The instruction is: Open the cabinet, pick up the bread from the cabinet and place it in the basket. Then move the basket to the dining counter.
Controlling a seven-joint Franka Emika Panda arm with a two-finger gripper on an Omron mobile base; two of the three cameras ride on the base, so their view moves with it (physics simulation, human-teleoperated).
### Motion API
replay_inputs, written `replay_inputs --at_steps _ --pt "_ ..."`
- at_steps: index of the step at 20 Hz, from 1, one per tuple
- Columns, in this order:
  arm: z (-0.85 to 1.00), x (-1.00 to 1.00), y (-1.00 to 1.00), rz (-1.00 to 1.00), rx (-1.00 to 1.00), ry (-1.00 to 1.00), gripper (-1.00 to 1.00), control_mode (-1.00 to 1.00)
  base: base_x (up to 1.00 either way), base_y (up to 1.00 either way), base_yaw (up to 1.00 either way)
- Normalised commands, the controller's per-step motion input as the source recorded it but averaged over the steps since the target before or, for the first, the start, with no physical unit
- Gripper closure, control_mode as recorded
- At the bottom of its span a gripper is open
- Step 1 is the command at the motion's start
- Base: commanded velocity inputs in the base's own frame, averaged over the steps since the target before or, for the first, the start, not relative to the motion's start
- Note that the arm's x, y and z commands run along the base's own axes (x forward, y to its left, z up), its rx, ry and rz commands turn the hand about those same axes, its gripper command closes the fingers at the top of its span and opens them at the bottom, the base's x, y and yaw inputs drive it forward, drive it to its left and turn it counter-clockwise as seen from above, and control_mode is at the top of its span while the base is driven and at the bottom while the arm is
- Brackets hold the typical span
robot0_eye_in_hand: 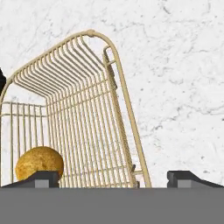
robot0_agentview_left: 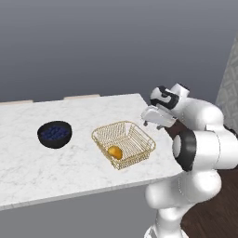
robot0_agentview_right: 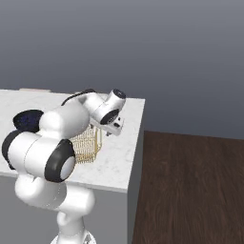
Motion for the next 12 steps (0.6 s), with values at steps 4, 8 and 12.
replay_inputs --at_steps 4,8,12 --pt "0.77 -1.0 0.0 0.0 -0.27 -0.06 -1.0 -1.0 0.0 0.0 0.0" --pt "0.89 -1.0 0.0 0.0 -0.23 -0.02 -1.0 -1.0 0.0 0.0 0.0" --pt "1.0 -0.99 0.0 0.0 -0.16 0.0 -1.0 -1.0 0.0 0.0 0.0"
